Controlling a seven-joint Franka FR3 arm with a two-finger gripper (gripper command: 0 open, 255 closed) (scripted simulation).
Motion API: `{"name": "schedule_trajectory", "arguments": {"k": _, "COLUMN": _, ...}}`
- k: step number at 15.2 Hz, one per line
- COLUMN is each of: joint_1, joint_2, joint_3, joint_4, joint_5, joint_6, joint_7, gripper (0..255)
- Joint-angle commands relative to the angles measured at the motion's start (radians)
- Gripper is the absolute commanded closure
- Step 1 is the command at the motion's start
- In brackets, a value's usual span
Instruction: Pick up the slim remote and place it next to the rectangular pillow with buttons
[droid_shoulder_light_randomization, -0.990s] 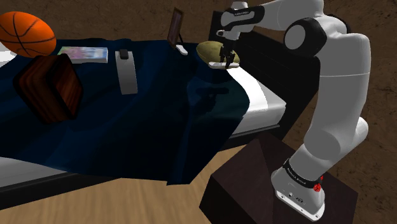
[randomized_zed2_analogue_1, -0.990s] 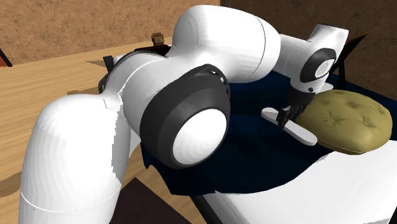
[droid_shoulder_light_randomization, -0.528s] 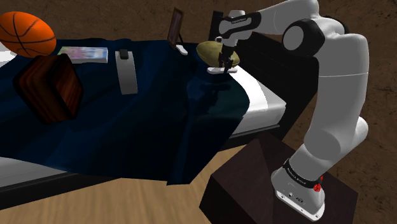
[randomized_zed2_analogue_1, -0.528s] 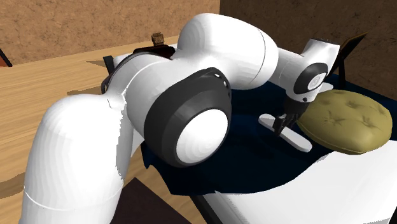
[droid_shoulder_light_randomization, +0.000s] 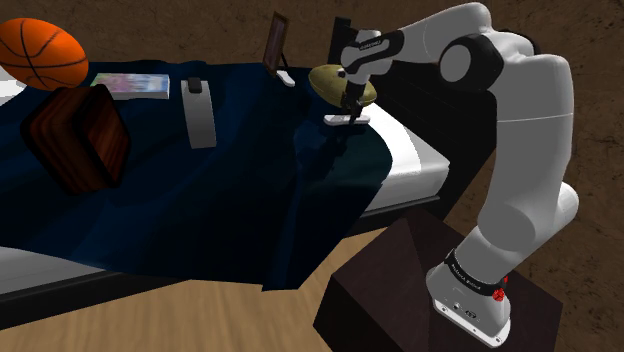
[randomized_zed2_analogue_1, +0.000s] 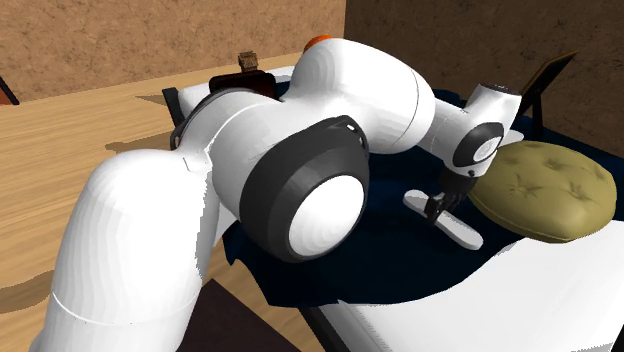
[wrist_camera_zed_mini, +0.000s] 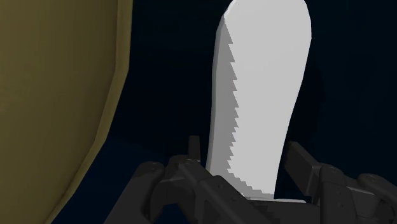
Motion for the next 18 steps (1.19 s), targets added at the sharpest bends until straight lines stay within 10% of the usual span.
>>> {"name": "schedule_trajectory", "arguments": {"k": 1, "joint_1": -0.001, "joint_2": 0.003, "joint_3": 0.0, "joint_4": -0.009, "joint_5": 0.001, "joint_6": 0.013, "joint_7": -0.002, "gripper": 255}}
{"name": "schedule_trajectory", "arguments": {"k": 8, "joint_1": -0.001, "joint_2": 0.003, "joint_3": 0.0, "joint_4": -0.009, "joint_5": 0.001, "joint_6": 0.013, "joint_7": -0.002, "gripper": 255}}
{"name": "schedule_trajectory", "arguments": {"k": 9, "joint_1": -0.001, "joint_2": 0.003, "joint_3": 0.0, "joint_4": -0.009, "joint_5": 0.001, "joint_6": 0.013, "joint_7": -0.002, "gripper": 0}}
{"name": "schedule_trajectory", "arguments": {"k": 18, "joint_1": -0.002, "joint_2": -0.033, "joint_3": -0.004, "joint_4": 0.063, "joint_5": -0.006, "joint_6": -0.095, "joint_7": 0.003, "gripper": 0}}
